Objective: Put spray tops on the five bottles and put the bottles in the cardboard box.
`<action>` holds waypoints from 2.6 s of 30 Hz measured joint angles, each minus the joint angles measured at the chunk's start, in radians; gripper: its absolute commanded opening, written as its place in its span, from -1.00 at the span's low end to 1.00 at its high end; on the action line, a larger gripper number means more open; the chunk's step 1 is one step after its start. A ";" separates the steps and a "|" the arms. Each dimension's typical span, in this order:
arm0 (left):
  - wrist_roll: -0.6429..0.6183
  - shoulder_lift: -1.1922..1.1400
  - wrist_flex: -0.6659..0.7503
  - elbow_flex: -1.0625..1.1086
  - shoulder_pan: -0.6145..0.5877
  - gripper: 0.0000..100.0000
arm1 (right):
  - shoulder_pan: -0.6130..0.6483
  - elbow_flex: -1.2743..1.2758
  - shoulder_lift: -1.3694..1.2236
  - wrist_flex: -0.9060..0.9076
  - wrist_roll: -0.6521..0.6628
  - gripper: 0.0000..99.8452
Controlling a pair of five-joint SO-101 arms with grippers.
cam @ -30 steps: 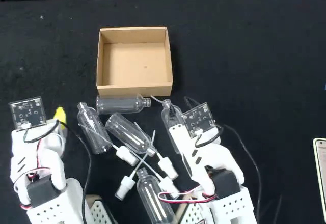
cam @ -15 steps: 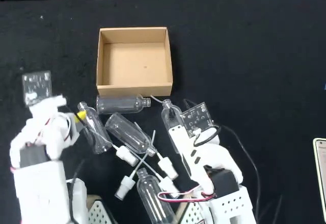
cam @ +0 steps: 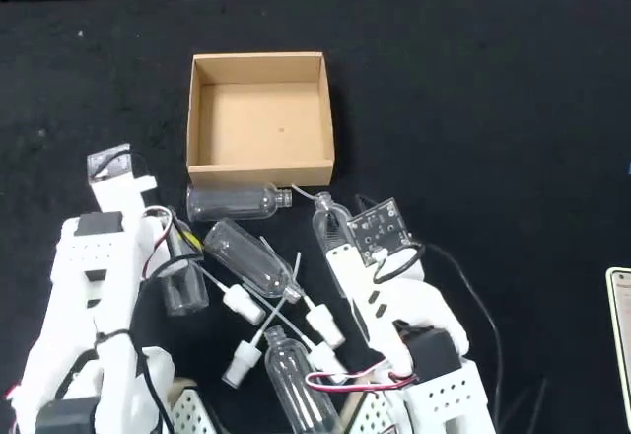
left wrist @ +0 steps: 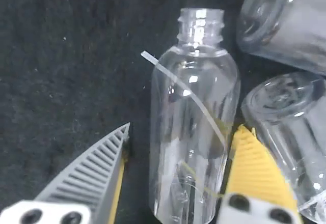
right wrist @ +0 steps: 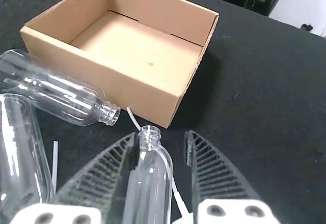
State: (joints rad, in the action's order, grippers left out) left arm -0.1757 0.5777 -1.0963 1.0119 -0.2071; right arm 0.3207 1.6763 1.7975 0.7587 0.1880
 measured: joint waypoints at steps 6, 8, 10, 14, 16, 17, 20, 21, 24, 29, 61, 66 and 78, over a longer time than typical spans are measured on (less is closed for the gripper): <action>0.083 -0.046 0.000 0.000 -0.025 -0.43 | 0.000 0.000 0.000 0.000 0.000 -0.73; 0.175 -0.052 0.000 0.000 -0.048 -0.43 | 0.000 0.000 0.000 0.000 0.000 -0.73; 0.275 -0.064 0.000 0.000 -0.069 -0.43 | 0.000 0.000 0.000 0.000 0.000 -0.73; 0.384 -0.095 0.000 0.000 -0.112 -0.51 | 0.000 0.000 0.000 0.000 0.000 -0.73; 0.393 -0.114 0.002 0.000 -0.133 -0.64 | 0.000 0.000 0.000 0.000 0.000 -0.73; 0.396 -0.123 0.002 0.000 -0.146 -0.69 | 0.000 0.000 0.000 0.000 0.000 -0.73; 0.416 -0.147 0.000 -0.014 -0.181 -0.78 | 0.000 0.000 0.000 0.000 0.000 -0.73; 0.433 -0.155 0.000 -0.023 -0.199 -0.77 | 0.000 0.000 0.000 0.000 0.000 -0.73; 0.470 -0.164 0.000 -0.061 -0.292 -0.71 | 0.000 0.000 0.000 0.000 0.000 -0.73; 0.635 -0.164 0.002 -0.153 -0.534 -0.65 | 0.000 0.000 0.000 0.000 0.000 -0.73; 1.272 -0.316 0.006 -0.275 -0.882 -0.40 | 0.000 0.000 0.000 0.023 0.000 -0.73; 1.272 -0.316 0.006 -0.256 -0.858 -0.40 | 0.000 0.000 0.000 0.023 0.000 -0.73; 1.363 -0.316 0.023 -0.204 -0.856 -0.41 | 0.000 0.000 0.000 0.023 0.000 -0.73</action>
State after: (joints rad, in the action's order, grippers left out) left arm 1.1868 0.2616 -1.0733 0.8078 -1.0633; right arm 0.3207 1.6763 1.7975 0.7818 0.1880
